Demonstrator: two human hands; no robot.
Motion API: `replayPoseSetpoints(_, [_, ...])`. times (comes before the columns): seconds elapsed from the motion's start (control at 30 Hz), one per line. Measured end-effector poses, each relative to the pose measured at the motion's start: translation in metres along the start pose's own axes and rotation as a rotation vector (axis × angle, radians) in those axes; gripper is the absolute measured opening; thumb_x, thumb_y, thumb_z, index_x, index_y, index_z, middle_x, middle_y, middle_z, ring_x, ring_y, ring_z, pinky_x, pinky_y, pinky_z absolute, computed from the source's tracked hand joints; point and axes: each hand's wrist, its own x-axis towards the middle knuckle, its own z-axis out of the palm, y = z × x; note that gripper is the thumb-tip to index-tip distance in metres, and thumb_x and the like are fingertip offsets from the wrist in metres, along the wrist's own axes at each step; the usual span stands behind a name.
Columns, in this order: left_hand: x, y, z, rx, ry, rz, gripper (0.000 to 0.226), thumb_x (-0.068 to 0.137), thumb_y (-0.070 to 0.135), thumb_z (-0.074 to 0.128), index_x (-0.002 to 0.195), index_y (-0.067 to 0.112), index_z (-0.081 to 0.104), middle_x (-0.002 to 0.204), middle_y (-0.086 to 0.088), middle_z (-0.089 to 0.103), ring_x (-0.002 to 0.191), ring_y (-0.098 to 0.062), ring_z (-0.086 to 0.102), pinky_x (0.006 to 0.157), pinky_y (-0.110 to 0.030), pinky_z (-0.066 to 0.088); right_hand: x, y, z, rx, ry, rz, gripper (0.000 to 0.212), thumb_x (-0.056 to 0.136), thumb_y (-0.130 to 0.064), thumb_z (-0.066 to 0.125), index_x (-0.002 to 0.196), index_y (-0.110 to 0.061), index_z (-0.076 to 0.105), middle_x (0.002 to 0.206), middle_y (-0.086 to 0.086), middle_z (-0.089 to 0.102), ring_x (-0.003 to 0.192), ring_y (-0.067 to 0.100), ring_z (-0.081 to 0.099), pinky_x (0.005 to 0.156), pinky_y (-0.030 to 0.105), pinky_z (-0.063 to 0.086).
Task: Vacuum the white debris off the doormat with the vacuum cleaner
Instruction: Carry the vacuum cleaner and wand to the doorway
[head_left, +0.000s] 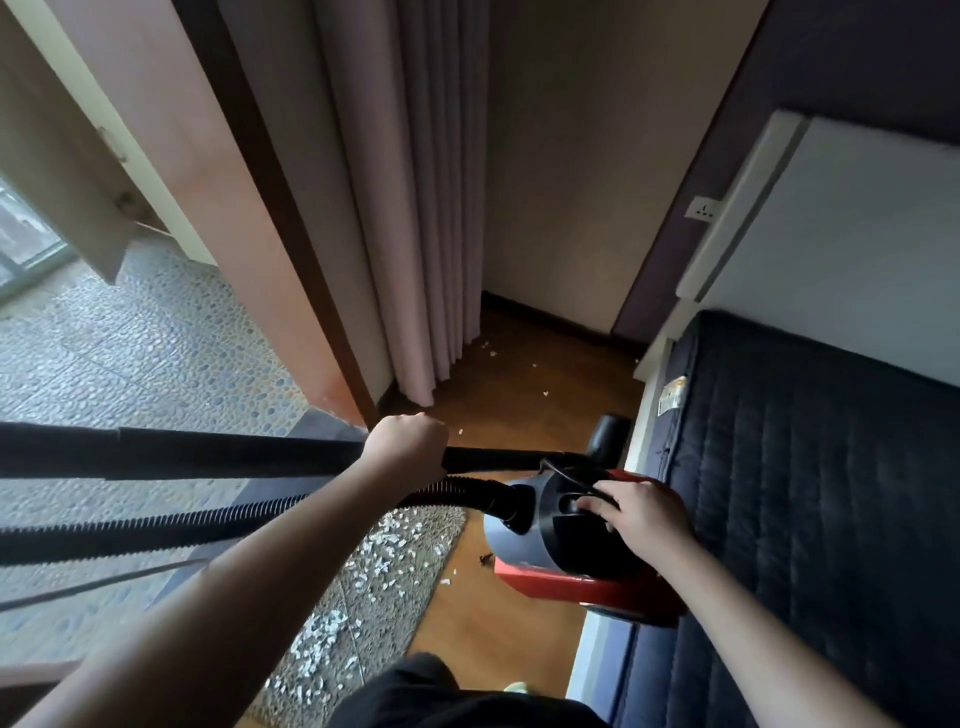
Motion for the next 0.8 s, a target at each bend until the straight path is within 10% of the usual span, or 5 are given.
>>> replayPoseSetpoints(0.3, [0.081, -0.021, 0.005, -0.076, -0.058, -0.046, 0.027, 0.089, 0.036, 0.065, 0.105, 0.015, 0.068, 0.100, -0.003, 0.070, 0.093, -0.026, 0.069, 0.075, -0.032, 0.051, 0.099, 0.013, -0.021, -0.047, -0.108, -0.035, 0.034, 0.092, -0.058, 0.054, 0.064, -0.044, 0.044, 0.060, -0.012, 0.055, 0.058, -0.004, 0.049, 0.057, 0.011, 0.039])
replayPoseSetpoints(0.8, [0.220, -0.070, -0.011, -0.212, -0.091, -0.100, 0.037, 0.090, 0.046, 0.063, 0.114, 0.018, 0.065, 0.106, -0.002, 0.069, 0.094, -0.025, 0.068, 0.076, -0.034, 0.052, 0.247, 0.036, -0.041, -0.014, -0.219, 0.025, 0.029, 0.092, -0.054, 0.058, 0.086, -0.027, 0.065, 0.063, -0.010, 0.058, 0.065, 0.009, 0.059, 0.057, 0.020, 0.040])
